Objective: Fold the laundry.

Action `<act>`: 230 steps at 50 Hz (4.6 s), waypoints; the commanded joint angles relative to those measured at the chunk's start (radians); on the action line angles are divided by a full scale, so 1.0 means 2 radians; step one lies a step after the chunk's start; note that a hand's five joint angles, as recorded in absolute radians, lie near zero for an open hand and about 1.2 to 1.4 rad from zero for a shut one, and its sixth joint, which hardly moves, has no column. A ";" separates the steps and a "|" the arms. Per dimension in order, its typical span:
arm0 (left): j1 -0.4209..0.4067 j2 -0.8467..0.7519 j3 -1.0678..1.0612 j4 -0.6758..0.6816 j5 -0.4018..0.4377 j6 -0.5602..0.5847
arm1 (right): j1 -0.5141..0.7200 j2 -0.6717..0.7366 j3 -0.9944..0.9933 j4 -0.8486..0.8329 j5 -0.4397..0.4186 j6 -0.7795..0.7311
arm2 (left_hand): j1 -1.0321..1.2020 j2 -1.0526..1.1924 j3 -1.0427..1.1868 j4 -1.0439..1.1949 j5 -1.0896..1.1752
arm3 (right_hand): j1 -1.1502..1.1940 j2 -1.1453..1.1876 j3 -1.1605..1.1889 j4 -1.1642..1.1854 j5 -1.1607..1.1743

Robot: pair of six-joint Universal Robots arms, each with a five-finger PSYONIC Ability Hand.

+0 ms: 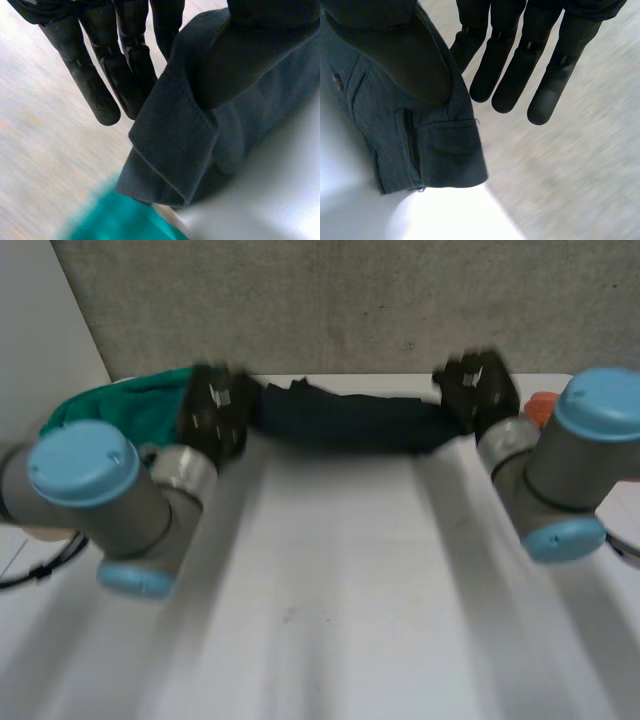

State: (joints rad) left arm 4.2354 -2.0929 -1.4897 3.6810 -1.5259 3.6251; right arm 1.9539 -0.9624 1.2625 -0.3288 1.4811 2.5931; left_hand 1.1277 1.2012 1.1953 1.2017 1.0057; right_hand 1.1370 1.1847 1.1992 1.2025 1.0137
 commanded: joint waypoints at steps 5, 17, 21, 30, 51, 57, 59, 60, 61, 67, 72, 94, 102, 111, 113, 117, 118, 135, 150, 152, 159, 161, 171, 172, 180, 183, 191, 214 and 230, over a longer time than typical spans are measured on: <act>-0.025 0.075 -0.089 -0.202 -0.043 0.008 | -0.004 -0.023 0.079 0.118 0.000 -0.033 | 0.134 0.098 0.101 0.097 0.108 | 0.130 0.106 0.099 0.097 0.104; -0.071 0.219 -0.143 -0.427 -0.053 0.017 | -0.006 -0.197 0.181 0.389 0.006 -0.157 | 0.134 0.098 0.101 0.097 0.108 | 0.130 0.106 0.099 0.097 0.104; -0.107 0.223 -0.158 -0.508 -0.051 0.020 | -0.007 -0.240 0.224 0.430 0.000 -0.196 | 0.134 0.098 0.101 0.097 0.108 | 0.130 0.106 0.099 0.097 0.104; -0.095 0.215 -0.156 -0.399 -0.052 0.021 | 0.000 -0.244 0.272 0.326 -0.001 -0.178 | -0.343 -0.379 -0.376 -0.380 -0.369 | 0.130 0.106 0.099 0.097 0.104; -0.019 -0.062 0.116 -0.236 0.119 0.150 | 0.023 -0.214 0.291 0.242 0.000 -0.123 | -0.360 -0.397 -0.394 -0.397 -0.387 | 0.130 0.106 0.099 0.097 0.104; 0.002 -0.165 0.219 -0.254 0.129 0.206 | 0.022 -0.211 0.300 0.231 0.000 -0.115 | -0.338 -0.375 -0.372 -0.375 -0.364 | 0.130 0.106 0.099 0.097 0.104; 0.007 -0.193 0.245 -0.255 0.129 0.217 | 0.022 -0.206 0.301 0.230 0.000 -0.109 | -0.303 -0.340 -0.337 -0.340 -0.329 | 0.130 0.106 0.099 0.097 0.104; 0.008 -0.200 0.251 -0.255 0.131 0.218 | 0.021 -0.204 0.302 0.230 0.000 -0.106 | -0.284 -0.321 -0.318 -0.321 -0.310 | 0.130 0.106 0.099 0.097 0.104; 0.009 -0.204 0.255 -0.255 0.132 0.219 | 0.020 -0.202 0.302 0.228 0.000 -0.105 | -0.265 -0.302 -0.299 -0.302 -0.291 | 0.130 0.106 0.099 0.097 0.104; 0.010 -0.218 0.263 -0.251 0.129 0.215 | 0.016 -0.196 0.305 0.220 0.001 -0.100 | 0.134 0.097 0.100 0.097 0.108 | 0.130 0.106 0.099 0.097 0.104; 0.002 -0.198 0.234 -0.252 0.106 0.212 | 0.016 -0.197 0.304 0.218 0.002 -0.101 | 0.134 0.098 0.101 0.097 0.108 | 0.130 0.106 0.099 0.097 0.104; 0.007 -0.070 0.073 -0.217 0.073 0.171 | 0.026 -0.185 0.298 0.217 0.000 -0.098 | -0.218 -0.255 -0.252 -0.255 -0.244 | 0.130 0.106 0.099 0.097 0.104; -0.001 -0.070 0.069 -0.188 0.073 0.171 | 0.022 -0.184 0.301 0.210 0.000 -0.095 | 0.024 -0.013 -0.010 -0.013 -0.002 | 0.130 0.106 0.099 0.097 0.104; 0.005 -0.055 0.044 -0.176 0.068 0.172 | 0.018 -0.184 0.296 0.202 0.001 -0.095 | 0.134 0.098 0.101 0.097 0.108 | 0.130 0.106 0.099 0.097 0.104; 0.010 -0.038 0.029 -0.176 0.068 0.172 | 0.017 -0.184 0.292 0.200 0.001 -0.095 | 0.134 0.098 0.101 0.097 0.108 | 0.130 0.106 0.099 0.097 0.104; 0.024 -0.004 -0.001 -0.174 0.070 0.166 | 0.017 -0.184 0.282 0.200 0.003 -0.095 | 0.134 0.098 0.101 0.097 0.108 | 0.130 0.106 0.099 0.097 0.104; 0.026 0.003 -0.007 -0.174 0.070 0.163 | 0.017 -0.184 0.281 0.200 0.003 -0.095 | 0.133 0.096 0.099 0.096 0.107 | 0.130 0.106 0.099 0.097 0.104; 0.033 0.010 -0.027 -0.172 0.075 0.122 | 0.025 -0.169 0.272 0.200 0.003 -0.095 | -0.084 -0.121 -0.118 -0.121 -0.111 | 0.130 0.106 0.099 0.097 0.104; 0.031 0.088 -0.079 -0.149 0.072 0.093 | 0.019 -0.168 0.264 0.196 0.004 -0.095 | 0.134 0.098 0.101 0.097 0.108 | 0.130 0.106 0.099 0.097 0.104; 0.031 0.111 -0.094 -0.149 0.072 0.087 | 0.019 -0.168 0.259 0.197 0.004 -0.095 | 0.134 0.098 0.101 0.097 0.108 | 0.130 0.106 0.099 0.097 0.104; 0.039 0.186 -0.182 -0.149 0.067 0.091 | 0.025 -0.168 0.247 0.198 0.005 -0.096 | 0.134 0.098 0.101 0.097 0.108 | 0.130 0.106 0.099 0.097 0.104; 0.043 0.193 -0.202 -0.147 0.067 0.092 | 0.025 -0.168 0.245 0.200 0.004 -0.096 | 0.134 0.098 0.101 0.097 0.108 | 0.130 0.106 0.099 0.097 0.104; 0.120 0.174 -0.258 -0.142 0.070 0.092 | 0.027 -0.168 0.241 0.200 0.004 -0.096 | 0.134 0.098 0.101 0.097 0.108 | 0.130 0.106 0.099 0.097 0.104; 0.122 0.170 -0.258 -0.142 0.069 0.092 | 0.027 -0.168 0.241 0.200 0.004 -0.096 | 0.134 0.098 0.101 0.097 0.108 | 0.130 0.106 0.099 0.097 0.104; 0.118 0.184 -0.259 -0.150 0.068 0.084 | 0.025 -0.168 0.239 0.200 0.000 -0.095 | -0.084 -0.121 -0.118 -0.121 -0.110 | 0.130 0.106 0.099 0.097 0.104; 0.113 0.220 -0.259 -0.160 0.067 0.082 | 0.026 -0.168 0.233 0.197 -0.002 -0.090 | -0.170 -0.207 -0.204 -0.207 -0.197 | 0.130 0.106 0.099 0.097 0.104; 0.081 0.313 -0.251 -0.200 0.060 -0.023 | 0.033 -0.162 0.194 0.191 -0.005 -0.032 | -0.319 -0.356 -0.353 -0.356 -0.345 | 0.130 0.106 0.099 0.097 0.104; -0.048 0.340 -0.269 -0.420 0.038 -0.283 | 0.034 -0.132 0.158 0.168 -0.013 0.023 | -0.313 -0.350 -0.347 -0.350 -0.340 | 0.130 0.106 0.099 0.097 0.104; -0.057 0.226 -0.238 -0.386 -0.052 -0.280 | 0.028 -0.142 0.179 0.200 -0.020 -0.003 | 0.134 0.098 0.101 0.097 0.108 | 0.130 0.106 0.099 0.097 0.104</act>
State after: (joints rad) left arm 4.1274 -1.6251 -1.9982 2.8725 -1.5084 3.0559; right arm 2.0102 -1.2279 1.5906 0.0112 1.4493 2.6424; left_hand 1.0903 1.1089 1.1025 1.0970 0.9161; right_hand 1.1363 1.1847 1.1992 1.2025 1.0192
